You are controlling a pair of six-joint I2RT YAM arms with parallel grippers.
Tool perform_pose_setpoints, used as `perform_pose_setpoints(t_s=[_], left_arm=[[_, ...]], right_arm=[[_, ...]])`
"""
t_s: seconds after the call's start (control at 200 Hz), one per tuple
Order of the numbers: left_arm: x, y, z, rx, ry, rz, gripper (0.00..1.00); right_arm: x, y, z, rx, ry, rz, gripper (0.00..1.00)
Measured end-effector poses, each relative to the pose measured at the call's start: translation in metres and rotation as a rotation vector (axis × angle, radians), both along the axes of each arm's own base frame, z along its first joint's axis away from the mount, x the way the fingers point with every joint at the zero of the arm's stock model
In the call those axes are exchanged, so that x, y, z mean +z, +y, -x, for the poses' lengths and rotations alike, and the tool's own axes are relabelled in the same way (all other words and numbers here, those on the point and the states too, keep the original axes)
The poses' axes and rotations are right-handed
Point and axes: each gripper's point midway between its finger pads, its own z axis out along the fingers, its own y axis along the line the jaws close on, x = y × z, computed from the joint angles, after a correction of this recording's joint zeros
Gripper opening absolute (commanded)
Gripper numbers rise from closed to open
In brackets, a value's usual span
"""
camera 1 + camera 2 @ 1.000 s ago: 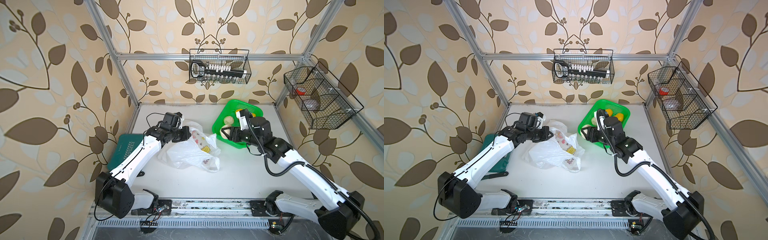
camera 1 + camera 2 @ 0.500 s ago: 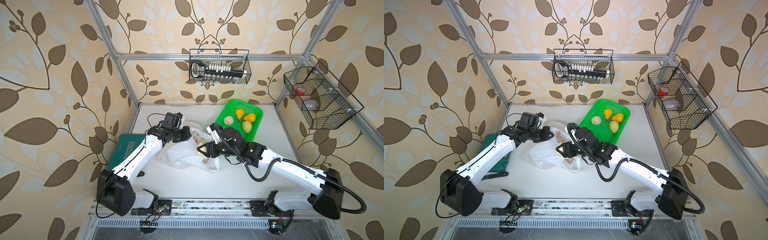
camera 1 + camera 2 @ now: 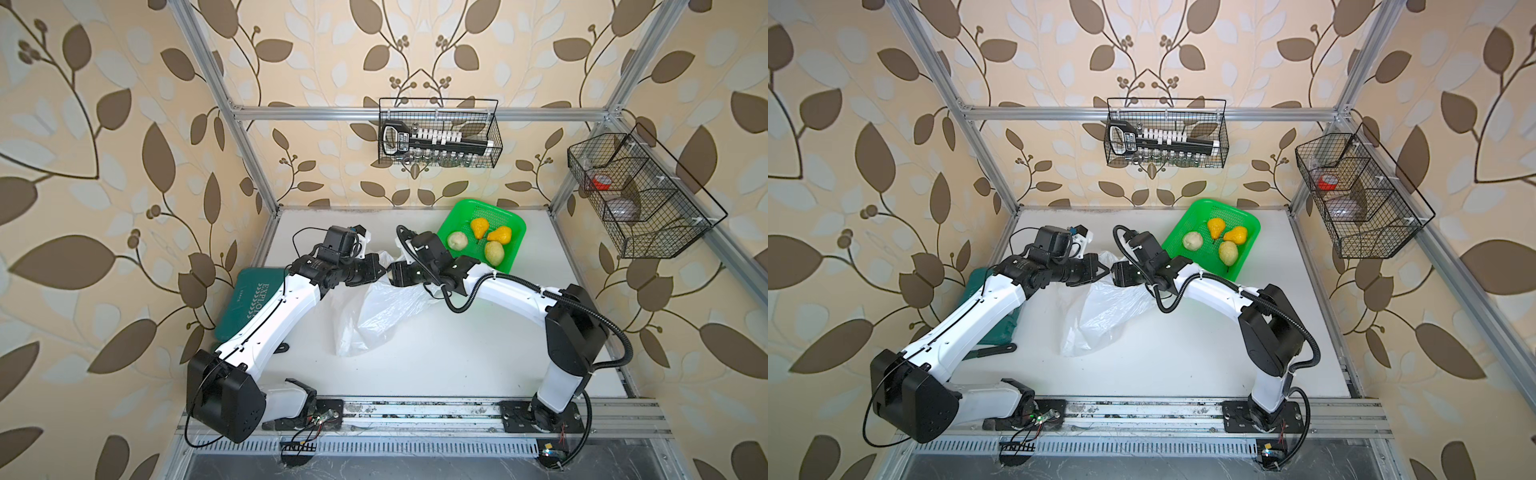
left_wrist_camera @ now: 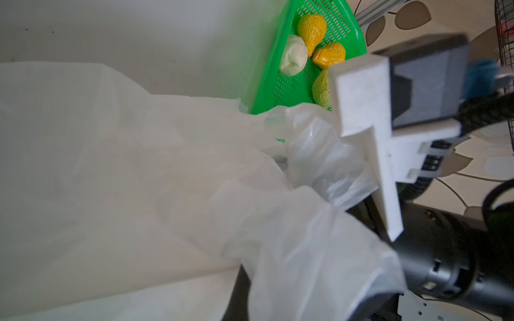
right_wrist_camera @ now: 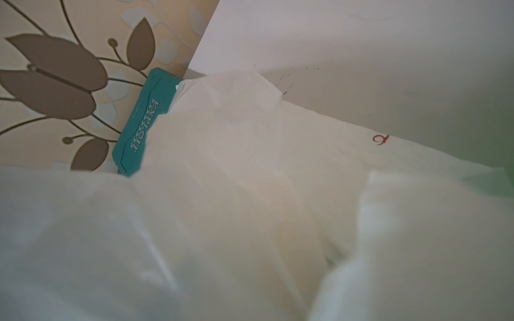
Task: Place the pears into plastic bags & tie knots
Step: Place the pear in the plastic bag, then pick up the pear from the basket.
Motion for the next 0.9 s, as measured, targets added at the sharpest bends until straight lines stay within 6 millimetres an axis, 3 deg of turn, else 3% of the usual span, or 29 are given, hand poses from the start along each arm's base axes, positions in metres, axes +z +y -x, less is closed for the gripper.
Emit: perform_pose_setpoints(t_s=[0.1,0.2,0.27,0.415,0.505,0.58,0.67,0.785,0.9], left_arm=[[-0.005,0.004,0.0,0.015,0.013,-0.013,0.0],[-0.007,0.006,-0.005,0.029,0.002,-0.026,0.0],[-0.008,0.008,-0.007,0.042,-0.005,-0.037,0.0],[-0.007,0.008,-0.01,0.046,-0.022,-0.035,0.0],[-0.009,0.007,-0.011,0.045,-0.025,-0.033,0.0],[-0.012,0.007,-0.01,0.043,-0.021,-0.033,0.0],[-0.015,0.007,-0.009,0.041,-0.015,-0.035,0.0],[-0.016,0.007,-0.01,0.037,-0.018,-0.038,0.0],[-0.016,0.007,-0.01,0.033,-0.019,-0.041,0.0]], right_arm=[[-0.001,-0.008,0.003,0.013,0.0,0.033,0.88],[0.018,-0.034,0.009,0.015,-0.004,-0.002,0.89],[0.047,-0.072,0.008,-0.031,-0.036,-0.04,0.89],[0.124,-0.158,-0.015,-0.22,-0.198,-0.137,0.89],[0.132,-0.198,-0.037,-0.344,-0.231,-0.135,0.91],[0.108,-0.226,-0.069,-0.465,-0.196,-0.077,0.91],[0.042,-0.252,-0.11,-0.586,-0.083,0.032,0.91],[-0.036,-0.269,-0.136,-0.656,0.053,0.16,0.92],[-0.072,-0.272,-0.153,-0.679,0.108,0.215,0.91]])
